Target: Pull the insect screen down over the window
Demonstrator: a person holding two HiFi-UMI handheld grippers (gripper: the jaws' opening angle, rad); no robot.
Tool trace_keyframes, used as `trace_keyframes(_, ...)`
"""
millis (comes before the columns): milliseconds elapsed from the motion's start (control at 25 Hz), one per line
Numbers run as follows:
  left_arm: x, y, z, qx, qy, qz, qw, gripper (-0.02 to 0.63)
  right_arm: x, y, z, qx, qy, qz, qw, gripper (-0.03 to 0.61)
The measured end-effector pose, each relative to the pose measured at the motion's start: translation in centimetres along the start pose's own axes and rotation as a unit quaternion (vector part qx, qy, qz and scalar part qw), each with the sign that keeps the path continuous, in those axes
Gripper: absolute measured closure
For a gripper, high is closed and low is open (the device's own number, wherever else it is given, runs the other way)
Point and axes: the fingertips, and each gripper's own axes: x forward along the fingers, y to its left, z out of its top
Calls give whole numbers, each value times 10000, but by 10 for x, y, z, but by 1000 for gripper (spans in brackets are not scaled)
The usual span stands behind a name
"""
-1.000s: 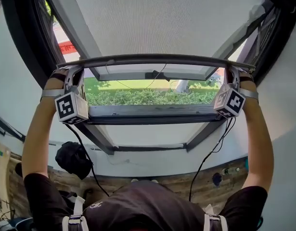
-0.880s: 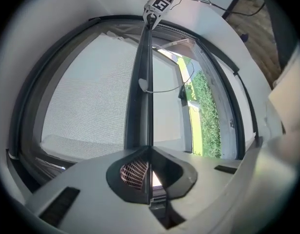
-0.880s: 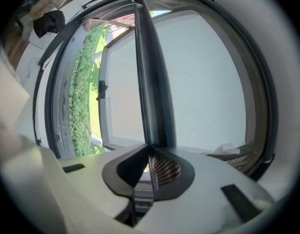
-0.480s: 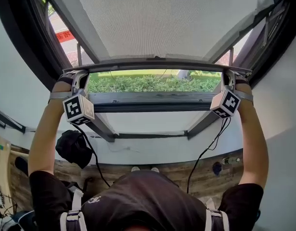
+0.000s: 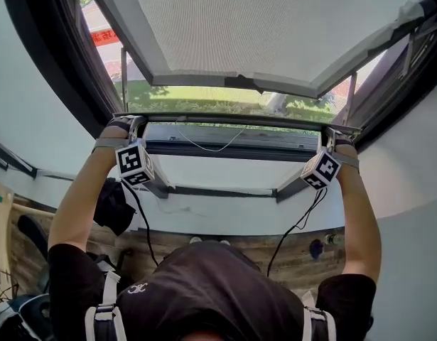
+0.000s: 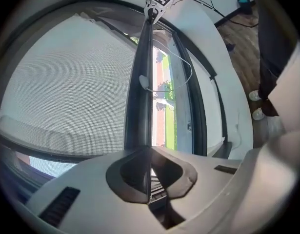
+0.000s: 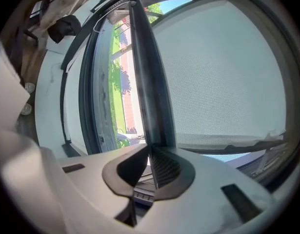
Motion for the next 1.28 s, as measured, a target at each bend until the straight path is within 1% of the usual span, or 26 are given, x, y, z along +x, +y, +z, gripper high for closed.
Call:
trace_keyframes(80, 8, -14, -1, -15, 55, -85, 9999, 580, 6, 15, -1, -2, 26, 44, 10000, 545)
trace_keyframes(160, 15, -24, -1, -115, 116, -181, 9997, 580, 11, 25, -2, 37, 56, 84, 9999, 545)
trace_keyframes(240, 22, -36, -1, -146, 202, -307, 9992, 578, 18, 42, -6, 31, 111, 217, 9997, 543)
trace_keyframes(320, 28, -52, -3, -92, 291, -431, 9986, 578, 26, 63, -12, -13, 178, 382, 9991, 543)
trace_keyframes(400, 35, -71, -4, -102, 305, -548, 9980, 578, 32, 81, -15, -13, 245, 483, 9985, 543)
trace_keyframes(560, 47, -101, -6, -310, 344, -861, 9952, 578, 37, 109, -18, -21, 359, 682, 9970, 542)
trace_keyframes(640, 51, -117, -10, -254, 476, -1067, 9928, 577, 37, 122, -14, -34, 364, 856, 9957, 541)
trace_keyframes(720, 54, -130, -13, -200, 571, -1188, 9911, 578, 39, 134, -14, -59, 434, 964, 9944, 541)
trace_keyframes(880, 59, -141, -13, -288, 616, -1218, 9902, 577, 39, 147, -20, -147, 636, 1092, 9919, 541)
trace_keyframes(1040, 61, -143, -14, -328, 601, -1184, 9906, 577, 41, 150, -20, -359, 703, 1048, 9914, 541)
trace_keyframes(1280, 62, -149, -15, -406, 591, -1150, 9908, 575, 42, 155, -21, -397, 749, 983, 9915, 541)
